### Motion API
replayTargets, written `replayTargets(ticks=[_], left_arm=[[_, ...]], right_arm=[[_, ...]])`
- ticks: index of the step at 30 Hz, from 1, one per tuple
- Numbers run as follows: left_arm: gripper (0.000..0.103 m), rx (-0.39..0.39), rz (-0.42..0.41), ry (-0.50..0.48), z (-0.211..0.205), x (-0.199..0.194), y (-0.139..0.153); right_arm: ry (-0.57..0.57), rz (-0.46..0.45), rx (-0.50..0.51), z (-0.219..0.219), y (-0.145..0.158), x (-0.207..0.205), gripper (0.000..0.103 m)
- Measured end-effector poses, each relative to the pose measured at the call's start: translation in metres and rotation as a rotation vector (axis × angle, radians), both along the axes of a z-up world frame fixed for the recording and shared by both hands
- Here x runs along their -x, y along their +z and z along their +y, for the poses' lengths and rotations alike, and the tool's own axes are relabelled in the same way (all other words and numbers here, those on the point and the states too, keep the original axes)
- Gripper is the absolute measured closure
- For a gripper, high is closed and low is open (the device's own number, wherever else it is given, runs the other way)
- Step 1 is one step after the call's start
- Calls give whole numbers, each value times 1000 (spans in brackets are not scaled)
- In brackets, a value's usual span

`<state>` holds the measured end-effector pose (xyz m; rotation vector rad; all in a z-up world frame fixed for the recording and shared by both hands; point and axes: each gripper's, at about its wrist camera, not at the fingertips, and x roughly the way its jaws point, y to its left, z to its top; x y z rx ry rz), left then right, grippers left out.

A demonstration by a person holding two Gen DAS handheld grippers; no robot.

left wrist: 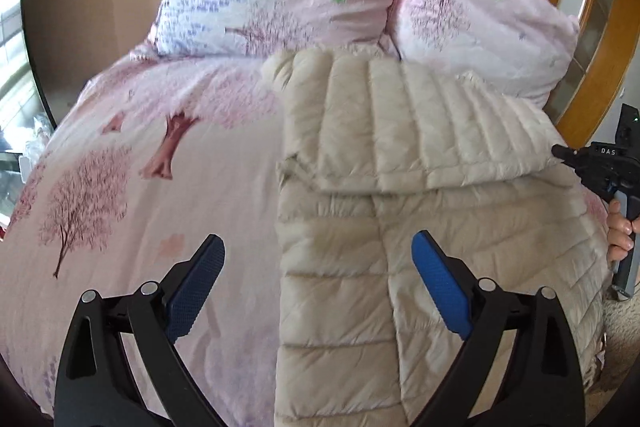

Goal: Fold large clothes

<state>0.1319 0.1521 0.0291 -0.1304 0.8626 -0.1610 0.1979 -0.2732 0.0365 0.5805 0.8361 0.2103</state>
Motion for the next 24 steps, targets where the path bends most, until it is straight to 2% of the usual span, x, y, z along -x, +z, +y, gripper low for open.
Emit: replayTargets(ticks=[5, 15, 17, 22, 24], left_arm=[[7, 18, 75, -6, 9, -1, -12], [7, 77, 98, -37, 16, 13, -20], [7, 94, 103, -41, 17, 14, -21], [7, 128, 113, -54, 23, 27, -25], [8, 164, 126, -64, 26, 35, -28]], right_arm=[[-14, 82, -13, -7, -21, -5, 97], [-52, 155, 48, -6, -41, -4, 96], [-33, 168, 61, -5, -43, -5, 91], [5, 116, 66, -15, -26, 16, 57], [37, 96, 50, -29, -20, 35, 49]])
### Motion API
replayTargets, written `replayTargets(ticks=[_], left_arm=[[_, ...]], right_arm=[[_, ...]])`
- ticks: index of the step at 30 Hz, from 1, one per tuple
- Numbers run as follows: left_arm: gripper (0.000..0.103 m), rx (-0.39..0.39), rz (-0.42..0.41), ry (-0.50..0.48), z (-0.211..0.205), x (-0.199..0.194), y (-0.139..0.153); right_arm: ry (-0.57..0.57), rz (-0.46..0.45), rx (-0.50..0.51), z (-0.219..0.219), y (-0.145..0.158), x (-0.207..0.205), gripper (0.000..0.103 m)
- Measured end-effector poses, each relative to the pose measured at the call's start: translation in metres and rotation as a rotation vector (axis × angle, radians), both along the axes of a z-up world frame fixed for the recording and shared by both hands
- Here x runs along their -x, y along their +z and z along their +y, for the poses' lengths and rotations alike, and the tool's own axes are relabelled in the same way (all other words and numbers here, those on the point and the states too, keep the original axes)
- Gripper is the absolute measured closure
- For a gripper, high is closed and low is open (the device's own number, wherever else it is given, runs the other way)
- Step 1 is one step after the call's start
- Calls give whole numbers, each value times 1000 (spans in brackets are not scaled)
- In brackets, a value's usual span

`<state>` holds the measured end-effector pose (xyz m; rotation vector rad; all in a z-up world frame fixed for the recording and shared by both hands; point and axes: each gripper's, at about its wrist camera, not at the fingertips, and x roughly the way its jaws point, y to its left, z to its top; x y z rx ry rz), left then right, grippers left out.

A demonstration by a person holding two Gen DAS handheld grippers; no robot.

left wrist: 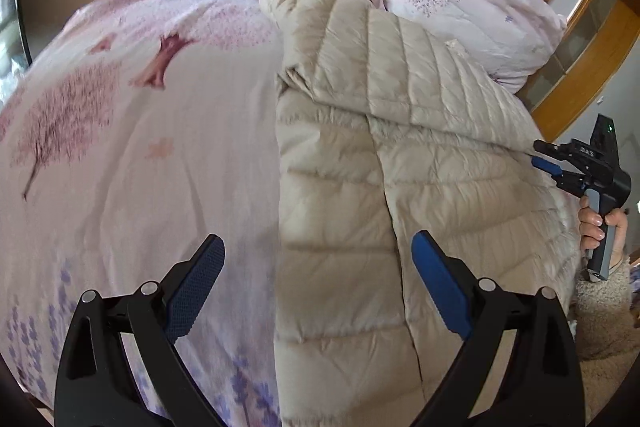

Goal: Fold large clothes

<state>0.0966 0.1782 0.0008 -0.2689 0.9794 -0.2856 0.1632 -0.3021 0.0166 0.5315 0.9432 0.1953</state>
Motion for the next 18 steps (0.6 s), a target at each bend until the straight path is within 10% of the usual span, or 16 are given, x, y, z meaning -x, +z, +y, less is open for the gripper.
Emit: replayTargets(ticks=[18], left_arm=[[23, 215, 11, -104, -8, 78, -5]], right_arm=[[-36, 95, -37, -148, -43, 165, 37]])
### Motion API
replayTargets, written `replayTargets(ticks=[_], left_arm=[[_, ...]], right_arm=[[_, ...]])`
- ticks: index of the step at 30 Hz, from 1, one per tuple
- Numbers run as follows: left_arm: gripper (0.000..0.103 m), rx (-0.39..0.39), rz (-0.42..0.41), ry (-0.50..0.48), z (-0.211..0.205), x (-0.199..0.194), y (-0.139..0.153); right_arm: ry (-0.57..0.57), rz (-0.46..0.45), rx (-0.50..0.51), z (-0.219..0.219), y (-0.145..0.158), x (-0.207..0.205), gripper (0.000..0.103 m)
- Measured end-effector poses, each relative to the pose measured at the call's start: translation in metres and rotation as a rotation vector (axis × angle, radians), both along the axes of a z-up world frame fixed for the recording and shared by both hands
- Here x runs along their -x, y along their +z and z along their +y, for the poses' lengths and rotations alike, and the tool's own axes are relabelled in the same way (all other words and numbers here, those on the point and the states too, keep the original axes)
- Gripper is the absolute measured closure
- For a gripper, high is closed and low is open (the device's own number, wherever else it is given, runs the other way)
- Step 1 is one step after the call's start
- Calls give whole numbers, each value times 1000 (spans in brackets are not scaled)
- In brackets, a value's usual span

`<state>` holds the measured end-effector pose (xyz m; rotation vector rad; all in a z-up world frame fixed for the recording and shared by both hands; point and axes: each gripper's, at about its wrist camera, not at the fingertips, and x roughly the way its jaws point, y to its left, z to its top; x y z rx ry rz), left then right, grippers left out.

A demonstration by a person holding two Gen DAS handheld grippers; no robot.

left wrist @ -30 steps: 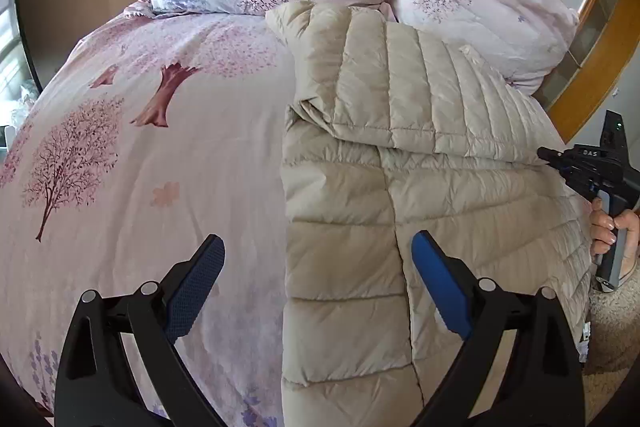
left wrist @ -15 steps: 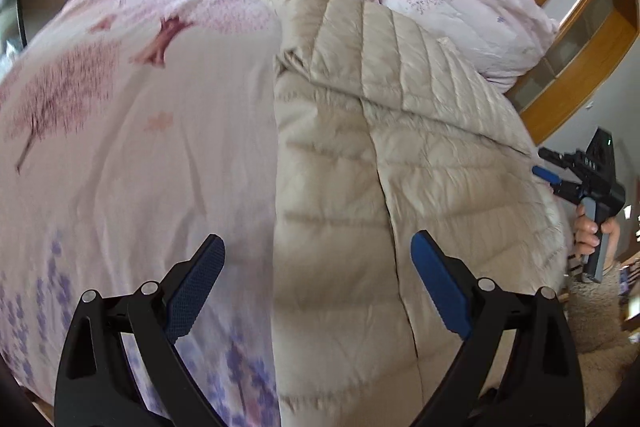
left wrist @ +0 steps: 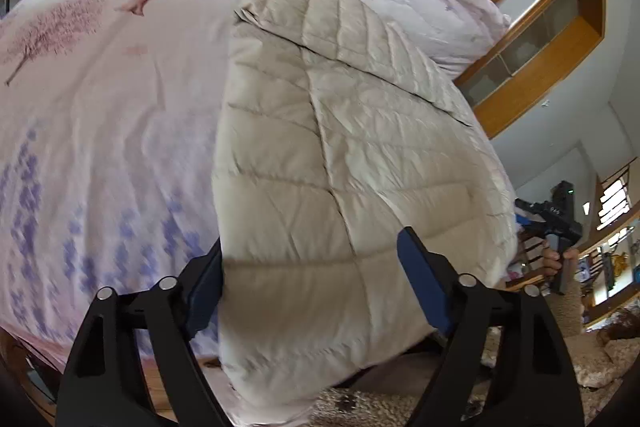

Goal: Fold large clothes

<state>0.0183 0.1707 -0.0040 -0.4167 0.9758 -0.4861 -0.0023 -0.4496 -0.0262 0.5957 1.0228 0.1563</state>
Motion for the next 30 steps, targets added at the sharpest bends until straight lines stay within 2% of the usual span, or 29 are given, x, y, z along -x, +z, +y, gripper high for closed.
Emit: replayTargets(ticks=[3, 6, 9, 12, 16, 20, 21, 23, 25, 28, 30], left_arm=[[25, 54, 15, -14, -2, 8, -1], [26, 79, 20, -21, -4, 13, -2], [27, 108, 25, -27, -4, 17, -3], [27, 120, 23, -31, -1, 22, -4], [27, 116, 20, -45, 1, 26, -2], [27, 94, 12, -64, -2, 27, -1], [27, 94, 12, -66, -1, 29, -1], [28, 98, 24, -78, -2, 33, -3], [35, 97, 59, -85, -3, 38, -11], [45, 115, 71, -73, -2, 41, -19], [61, 146, 76, -55, 2, 39, -22]], right_arm=[[72, -8, -22, 6, -4, 4, 38], [153, -8, -110, 9, -9, 9, 38], [207, -8, -128, 17, -11, 14, 38], [234, -8, -130, 19, -11, 22, 38], [237, 59, -98, 24, -23, 25, 38], [273, 42, -161, 33, -32, 22, 38], [283, 41, -165, 37, -33, 21, 40], [300, 43, -165, 44, -36, 22, 54], [320, 32, -171, 51, -35, 27, 75], [339, -11, -175, 59, -25, 32, 82], [348, -29, -168, 60, -19, 32, 85]])
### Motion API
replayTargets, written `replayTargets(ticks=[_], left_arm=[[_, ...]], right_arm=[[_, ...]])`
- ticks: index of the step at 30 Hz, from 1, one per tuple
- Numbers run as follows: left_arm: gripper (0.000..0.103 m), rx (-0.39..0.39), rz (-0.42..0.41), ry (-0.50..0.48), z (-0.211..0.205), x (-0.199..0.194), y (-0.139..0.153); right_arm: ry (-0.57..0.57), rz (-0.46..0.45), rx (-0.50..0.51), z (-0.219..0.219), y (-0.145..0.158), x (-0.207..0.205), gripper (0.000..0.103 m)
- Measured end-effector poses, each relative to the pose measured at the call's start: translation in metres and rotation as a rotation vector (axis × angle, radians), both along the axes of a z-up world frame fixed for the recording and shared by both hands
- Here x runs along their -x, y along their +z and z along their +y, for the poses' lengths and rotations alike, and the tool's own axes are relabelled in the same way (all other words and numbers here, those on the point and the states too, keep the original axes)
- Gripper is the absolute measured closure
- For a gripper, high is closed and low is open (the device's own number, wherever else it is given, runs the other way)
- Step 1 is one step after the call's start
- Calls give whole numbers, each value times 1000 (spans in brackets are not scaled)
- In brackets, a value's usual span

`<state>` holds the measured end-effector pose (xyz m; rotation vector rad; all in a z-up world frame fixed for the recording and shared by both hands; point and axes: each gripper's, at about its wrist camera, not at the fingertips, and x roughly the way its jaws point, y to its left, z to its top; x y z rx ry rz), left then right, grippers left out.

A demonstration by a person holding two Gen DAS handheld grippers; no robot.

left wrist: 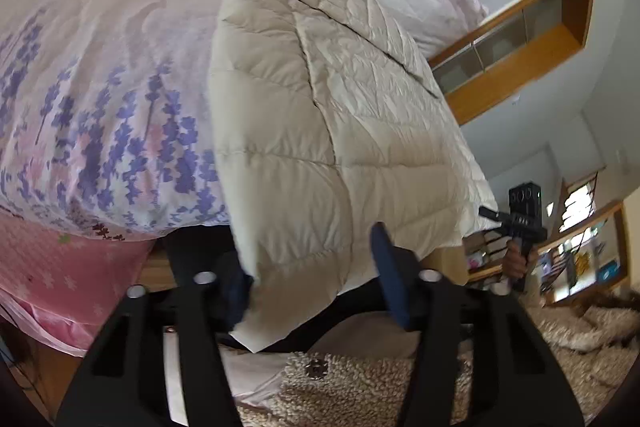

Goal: Fold large clothes

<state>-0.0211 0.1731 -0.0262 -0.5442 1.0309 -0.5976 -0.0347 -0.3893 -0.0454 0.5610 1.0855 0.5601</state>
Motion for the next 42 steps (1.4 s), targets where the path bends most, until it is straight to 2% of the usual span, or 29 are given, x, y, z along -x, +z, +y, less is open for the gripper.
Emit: replayTargets(ticks=[1, 2, 6, 13, 18, 22, 25, 28, 34, 38, 42], left_arm=[[68, 6, 3, 4, 1, 0, -1], [79, -1, 5, 7, 2, 0, -1], [95, 3, -19, 16, 4, 2, 4], [99, -15, -154, 71, 13, 3, 38], [99, -19, -298, 135, 29, 2, 82], [99, -21, -363, 169, 37, -14, 107], [99, -32, -397, 191, 37, -36, 123], [99, -40, -423, 209, 37, -59, 135], [99, -15, -414, 226, 32, -117, 146], [99, 54, -385, 248, 35, -166, 148], [99, 106, -327, 281, 36, -219, 131]], right_arm=[[1, -14, 5, 2, 4, 1, 86], [1, -29, 7, 4, 9, 2, 87], [-7, -138, 15, 7, 33, 7, 90], [-48, -356, 51, 23, 78, 15, 92], [-98, -516, 79, 33, 116, 19, 92], [-176, -630, 118, 30, 142, 10, 92], [-240, -681, 156, 31, 155, -5, 92], [-291, -720, 213, 37, 166, -21, 92], [-371, -739, 273, 41, 180, -73, 92], [-420, -728, 273, 40, 186, -120, 92], [-460, -668, 280, 40, 177, -181, 92]])
